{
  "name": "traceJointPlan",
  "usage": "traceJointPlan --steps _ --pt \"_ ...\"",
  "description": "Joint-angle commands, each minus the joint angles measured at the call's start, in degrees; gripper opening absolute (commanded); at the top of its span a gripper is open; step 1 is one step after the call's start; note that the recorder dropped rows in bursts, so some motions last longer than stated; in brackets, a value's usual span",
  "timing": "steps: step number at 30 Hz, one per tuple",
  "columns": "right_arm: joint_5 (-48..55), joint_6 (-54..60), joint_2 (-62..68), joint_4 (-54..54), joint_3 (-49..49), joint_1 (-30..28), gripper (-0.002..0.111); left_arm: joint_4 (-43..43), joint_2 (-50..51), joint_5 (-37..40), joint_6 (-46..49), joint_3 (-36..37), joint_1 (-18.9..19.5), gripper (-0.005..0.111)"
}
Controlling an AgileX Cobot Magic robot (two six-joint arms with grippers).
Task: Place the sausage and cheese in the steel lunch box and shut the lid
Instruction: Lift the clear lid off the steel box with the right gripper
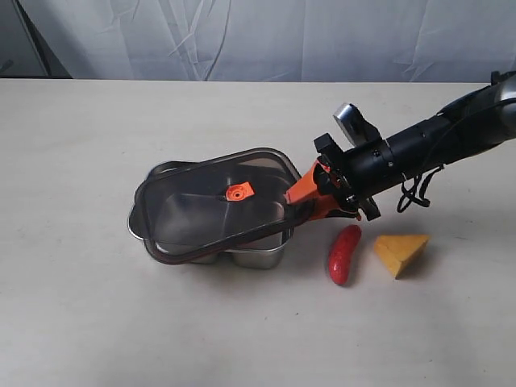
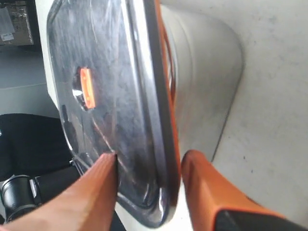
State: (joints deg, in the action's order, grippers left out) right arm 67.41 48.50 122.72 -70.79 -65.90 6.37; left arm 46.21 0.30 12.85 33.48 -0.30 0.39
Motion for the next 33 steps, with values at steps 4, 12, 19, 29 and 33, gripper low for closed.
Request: traceJointPlan --steps 4,12,19,29,33 --pt "2.55 0.28 -0.76 0.01 -0.27 -3.02 0.034 0.00 -0.30 -0.40 0.07 0.30 -0.55 0.000" --pt "2.55 0.94 -0.76 -2.69 -0.27 -2.91 -0.001 0.00 -0.30 -0.40 0.07 0.30 -0.55 0.000" --pt "2.55 2.36 -1.88 -4.13 -0.27 -3.03 -0.001 0.00 -0.30 -0.40 0.07 0.30 -0.55 0.000" --pt "2.55 2.36 -13.32 -6.96 -0.27 -3.03 -0.001 0.00 -0.30 -0.40 0.07 0.30 -0.55 0.000" --pt "2.55 2.36 -15.82 -7.99 -0.27 -3.03 -0.001 0.00 -0.30 -0.40 0.07 0.30 -0.55 0.000"
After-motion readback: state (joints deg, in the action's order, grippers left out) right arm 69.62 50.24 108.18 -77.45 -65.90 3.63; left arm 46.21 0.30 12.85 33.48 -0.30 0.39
